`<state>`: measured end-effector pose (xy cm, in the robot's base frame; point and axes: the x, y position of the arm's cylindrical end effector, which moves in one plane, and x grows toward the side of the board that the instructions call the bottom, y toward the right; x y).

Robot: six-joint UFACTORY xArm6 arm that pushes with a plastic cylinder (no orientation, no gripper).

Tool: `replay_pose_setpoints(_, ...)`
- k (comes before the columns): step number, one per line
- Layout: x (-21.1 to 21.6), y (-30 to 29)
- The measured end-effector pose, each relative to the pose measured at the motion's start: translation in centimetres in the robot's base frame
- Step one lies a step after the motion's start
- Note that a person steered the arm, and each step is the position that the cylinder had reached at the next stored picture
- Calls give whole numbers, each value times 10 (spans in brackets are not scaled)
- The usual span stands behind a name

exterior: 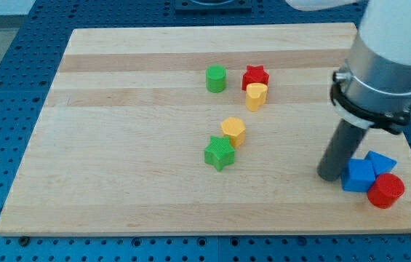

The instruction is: Push the red star into the blue cube

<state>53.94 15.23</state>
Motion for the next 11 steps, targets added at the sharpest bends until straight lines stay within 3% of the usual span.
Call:
replay_pose_setpoints(3, -149, -8)
replay_pose_setpoints(5, -259, -47)
replay_pose_setpoints(6, -271, -122)
replay_pose_setpoints(7, -256, -144)
replay_pose_setpoints(9, -176, -111)
replay_pose_setpoints(11, -189, -31)
